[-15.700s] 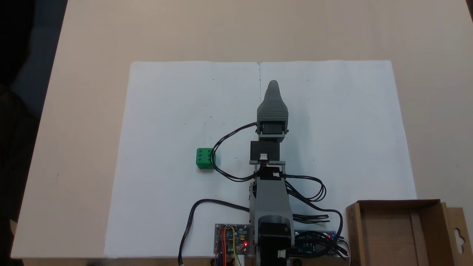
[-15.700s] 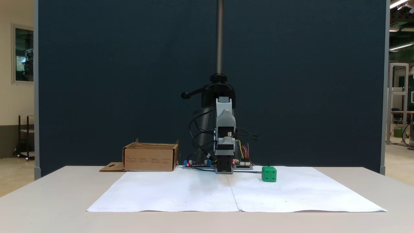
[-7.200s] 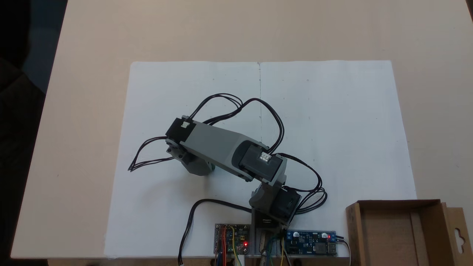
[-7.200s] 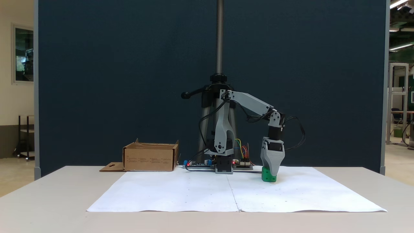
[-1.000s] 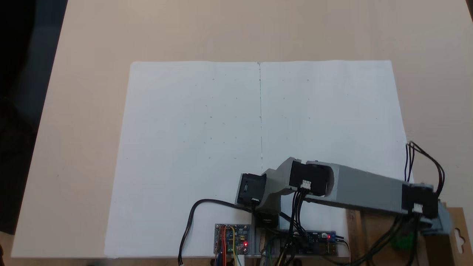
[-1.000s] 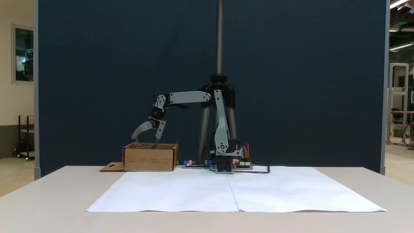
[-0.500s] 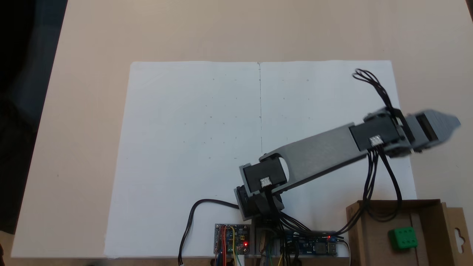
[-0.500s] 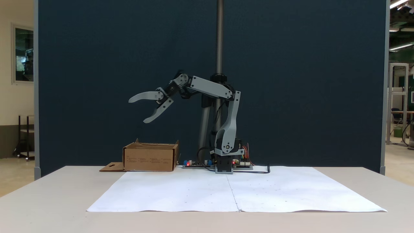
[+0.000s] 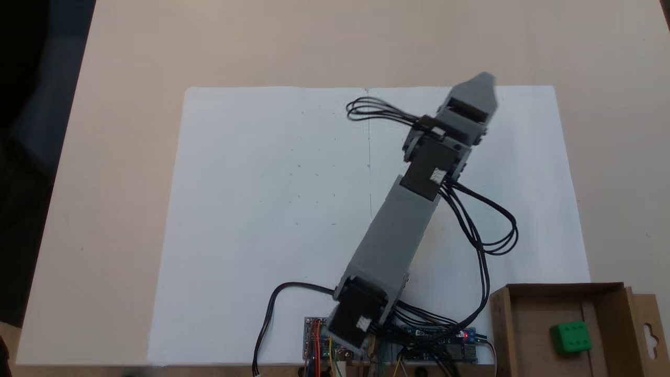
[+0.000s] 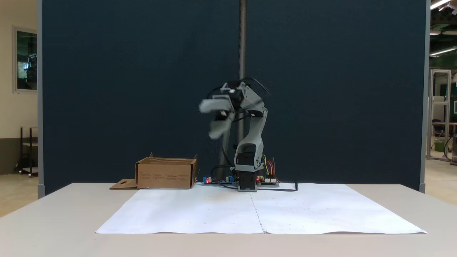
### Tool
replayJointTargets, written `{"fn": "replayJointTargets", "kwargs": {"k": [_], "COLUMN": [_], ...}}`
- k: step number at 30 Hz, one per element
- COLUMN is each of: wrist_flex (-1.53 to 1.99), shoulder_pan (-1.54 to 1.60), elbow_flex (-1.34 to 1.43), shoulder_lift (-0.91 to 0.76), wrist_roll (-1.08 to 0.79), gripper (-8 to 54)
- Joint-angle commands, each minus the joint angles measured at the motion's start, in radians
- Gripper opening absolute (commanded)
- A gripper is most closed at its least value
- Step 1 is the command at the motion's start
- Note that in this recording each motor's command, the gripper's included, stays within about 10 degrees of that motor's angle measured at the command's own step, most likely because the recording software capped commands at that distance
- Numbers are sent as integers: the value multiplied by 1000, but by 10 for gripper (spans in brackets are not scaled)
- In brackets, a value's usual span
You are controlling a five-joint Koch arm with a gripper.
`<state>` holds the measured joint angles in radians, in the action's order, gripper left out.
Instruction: Grasp a green dice and put it in the bin.
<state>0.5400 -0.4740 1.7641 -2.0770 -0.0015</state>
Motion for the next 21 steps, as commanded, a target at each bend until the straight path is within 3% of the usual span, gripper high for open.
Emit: {"fn": "replayJointTargets", "kwargs": {"k": [1,13,21], "wrist_flex": [-118,-529,-790], "shoulder_pan": [74,345,414], "elbow_flex": [48,537,782], "shoulder_lift": [-58,-272,-279], "wrist_roll": [84,75,46], "gripper": [453,459,459]}}
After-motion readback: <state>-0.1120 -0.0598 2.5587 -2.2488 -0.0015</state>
